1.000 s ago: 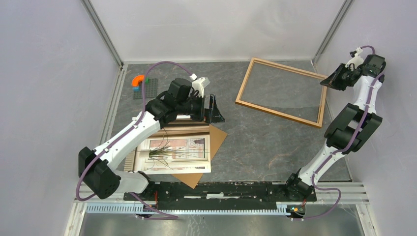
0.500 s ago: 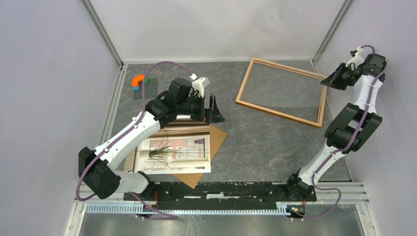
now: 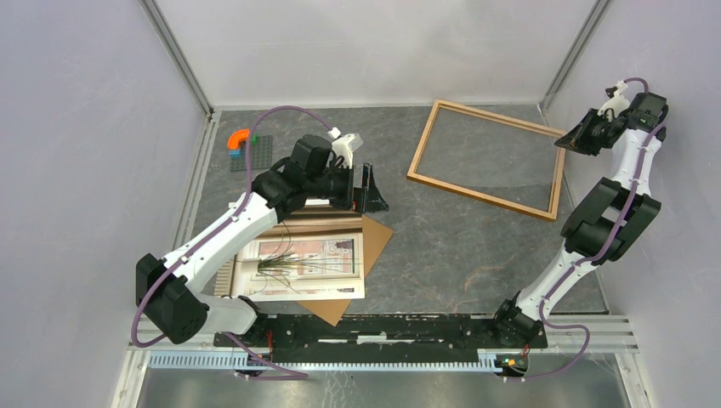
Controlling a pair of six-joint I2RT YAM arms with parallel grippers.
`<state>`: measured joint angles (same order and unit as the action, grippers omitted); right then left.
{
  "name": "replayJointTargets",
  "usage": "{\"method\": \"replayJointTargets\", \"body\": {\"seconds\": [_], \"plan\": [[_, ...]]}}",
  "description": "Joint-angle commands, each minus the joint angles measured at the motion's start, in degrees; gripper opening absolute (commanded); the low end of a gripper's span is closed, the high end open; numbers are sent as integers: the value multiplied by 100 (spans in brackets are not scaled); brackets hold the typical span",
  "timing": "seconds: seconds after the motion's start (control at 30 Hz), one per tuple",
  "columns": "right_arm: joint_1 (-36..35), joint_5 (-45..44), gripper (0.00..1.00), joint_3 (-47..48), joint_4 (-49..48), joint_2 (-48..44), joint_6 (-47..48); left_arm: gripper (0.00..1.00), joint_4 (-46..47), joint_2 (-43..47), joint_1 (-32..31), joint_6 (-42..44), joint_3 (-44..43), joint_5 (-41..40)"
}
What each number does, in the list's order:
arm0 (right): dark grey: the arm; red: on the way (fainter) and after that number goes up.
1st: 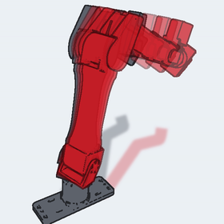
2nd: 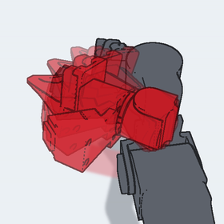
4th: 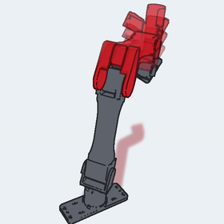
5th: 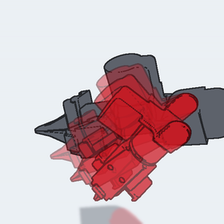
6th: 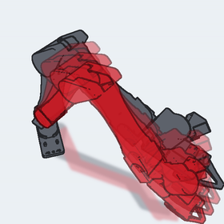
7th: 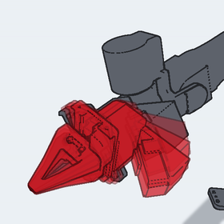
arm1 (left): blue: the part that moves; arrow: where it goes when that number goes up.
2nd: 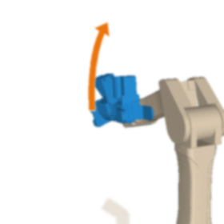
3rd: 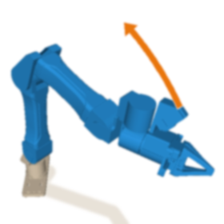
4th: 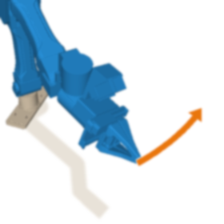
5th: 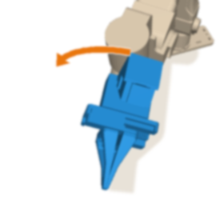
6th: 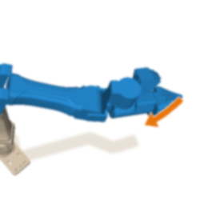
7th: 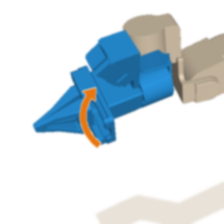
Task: Put the photo into the frame
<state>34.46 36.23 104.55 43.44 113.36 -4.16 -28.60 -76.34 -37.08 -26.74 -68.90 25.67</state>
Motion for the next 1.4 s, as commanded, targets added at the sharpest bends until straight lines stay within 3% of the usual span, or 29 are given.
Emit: {"method": "replayJointTargets", "body": {"seconds": [0.0,0.47,0.5,0.57,0.7,0.77,1.03,1.37], "plan": [[175,-230,0,239,-12,80,-160,100,146,-4,17,-84,-13,94],[97,18,0,-77,-225,-8,-236,100,144,10,17,-84,-19,112],[96,93,2,-123,-269,-23,-273,100,147,5,14,-85,-18,114],[95,399,19,-379,-483,-122,-396,100,150,13,16,-84,-18,114],[15,533,42,-803,-831,-364,-574,100,151,19,17,-94,-27,122],[-59,458,48,-881,-857,-406,-575,100,146,32,17,-93,-27,131],[-201,430,39,-1184,-1156,-523,-828,100,145,71,11,-101,-27,145],[-400,283,40,-2124,-2263,-826,-1677,100,147,131,13,-85,-18,122]]}}
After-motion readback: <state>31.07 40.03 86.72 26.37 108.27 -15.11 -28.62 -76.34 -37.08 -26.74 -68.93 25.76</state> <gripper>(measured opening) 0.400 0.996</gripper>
